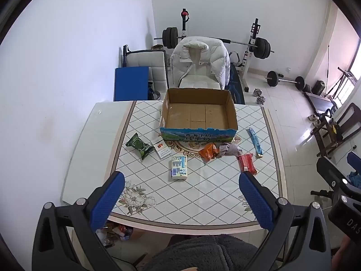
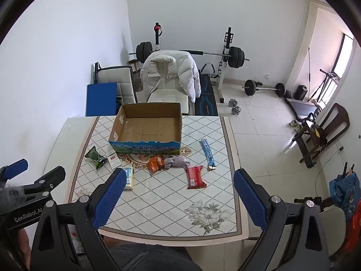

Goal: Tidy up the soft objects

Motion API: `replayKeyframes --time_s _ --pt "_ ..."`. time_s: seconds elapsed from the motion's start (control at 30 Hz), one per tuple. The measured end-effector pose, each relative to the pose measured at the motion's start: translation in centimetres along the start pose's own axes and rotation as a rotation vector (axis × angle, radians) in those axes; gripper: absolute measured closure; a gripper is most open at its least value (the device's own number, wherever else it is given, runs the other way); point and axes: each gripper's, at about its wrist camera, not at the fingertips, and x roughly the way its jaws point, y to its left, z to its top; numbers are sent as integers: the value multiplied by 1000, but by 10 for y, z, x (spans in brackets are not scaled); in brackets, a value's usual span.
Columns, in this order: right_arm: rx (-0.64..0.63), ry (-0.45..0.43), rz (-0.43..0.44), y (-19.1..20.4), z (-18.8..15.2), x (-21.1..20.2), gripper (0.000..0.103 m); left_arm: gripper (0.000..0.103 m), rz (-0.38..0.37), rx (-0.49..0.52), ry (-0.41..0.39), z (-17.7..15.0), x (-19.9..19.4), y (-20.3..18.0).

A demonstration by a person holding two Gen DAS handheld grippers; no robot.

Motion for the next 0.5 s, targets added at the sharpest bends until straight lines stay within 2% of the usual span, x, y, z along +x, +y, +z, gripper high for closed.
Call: replayKeyframes --time_s 0.2,0.23,0.5 --pt "-8 -9 -23 8 -1 -2 5 0 -3 -2 3 0 0 0" --pt "6 -6 5 -2 -2 -2 5 0 -5 -5 3 0 0 0" --pt "2 -2 -2 -1 -5 -2 5 0 -15 -13 13 1 -1 3"
